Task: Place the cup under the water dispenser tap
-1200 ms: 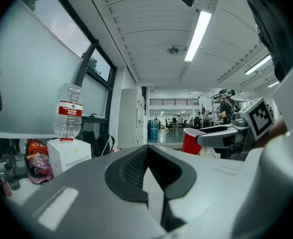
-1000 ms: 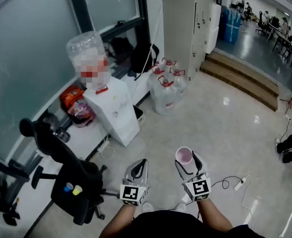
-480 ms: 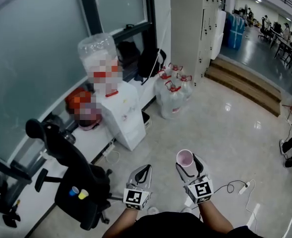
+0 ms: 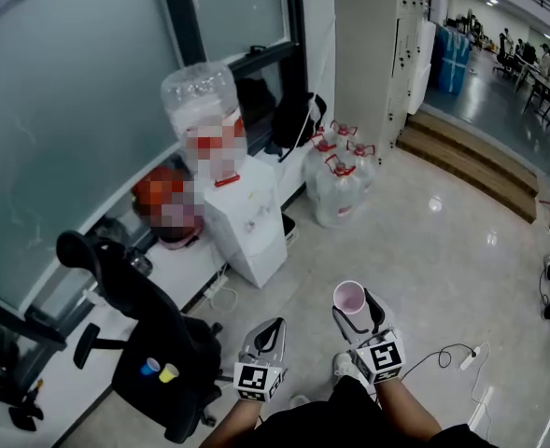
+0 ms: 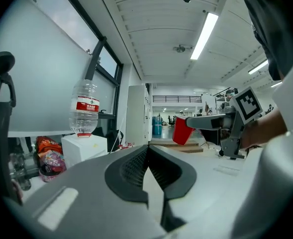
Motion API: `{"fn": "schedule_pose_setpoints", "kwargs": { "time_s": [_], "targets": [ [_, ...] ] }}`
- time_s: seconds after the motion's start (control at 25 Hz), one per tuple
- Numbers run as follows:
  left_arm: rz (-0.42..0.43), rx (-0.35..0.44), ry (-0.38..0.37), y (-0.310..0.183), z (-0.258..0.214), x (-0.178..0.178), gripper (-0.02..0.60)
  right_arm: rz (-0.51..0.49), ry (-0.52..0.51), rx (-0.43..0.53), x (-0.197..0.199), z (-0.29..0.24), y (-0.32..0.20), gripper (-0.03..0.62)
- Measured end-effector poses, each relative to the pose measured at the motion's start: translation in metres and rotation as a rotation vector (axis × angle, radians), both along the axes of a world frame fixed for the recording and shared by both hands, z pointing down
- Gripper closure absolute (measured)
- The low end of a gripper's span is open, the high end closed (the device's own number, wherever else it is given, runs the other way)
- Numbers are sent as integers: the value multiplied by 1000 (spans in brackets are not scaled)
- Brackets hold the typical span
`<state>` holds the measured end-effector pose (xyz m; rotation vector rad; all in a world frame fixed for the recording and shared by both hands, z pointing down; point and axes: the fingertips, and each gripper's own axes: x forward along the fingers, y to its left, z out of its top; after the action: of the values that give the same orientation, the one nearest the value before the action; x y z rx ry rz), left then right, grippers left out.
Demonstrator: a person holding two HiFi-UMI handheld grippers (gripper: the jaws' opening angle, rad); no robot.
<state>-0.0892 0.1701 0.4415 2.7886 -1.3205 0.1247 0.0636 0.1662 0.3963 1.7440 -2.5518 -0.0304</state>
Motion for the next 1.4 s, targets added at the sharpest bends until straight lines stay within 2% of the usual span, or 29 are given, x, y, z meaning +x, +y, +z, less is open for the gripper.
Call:
{"fn": "schedule_pose_setpoints", "kwargs": {
  "time_s": [0.28, 0.84, 1.2, 1.4],
  "targets": [
    [-55, -17, -7, -49, 6, -5, 566, -62, 12, -1, -5, 4, -54, 279],
    [-191, -35, -31, -165, -3, 20, 566, -227, 24, -35, 12, 8, -183, 279],
    [-319, -63, -32, -197, 6, 19, 566, -344, 20, -50, 13, 18, -231, 279],
    [-383, -92, -13, -205, 12, 7, 566, -388, 22, -63, 2, 23, -253, 279]
  ]
}}
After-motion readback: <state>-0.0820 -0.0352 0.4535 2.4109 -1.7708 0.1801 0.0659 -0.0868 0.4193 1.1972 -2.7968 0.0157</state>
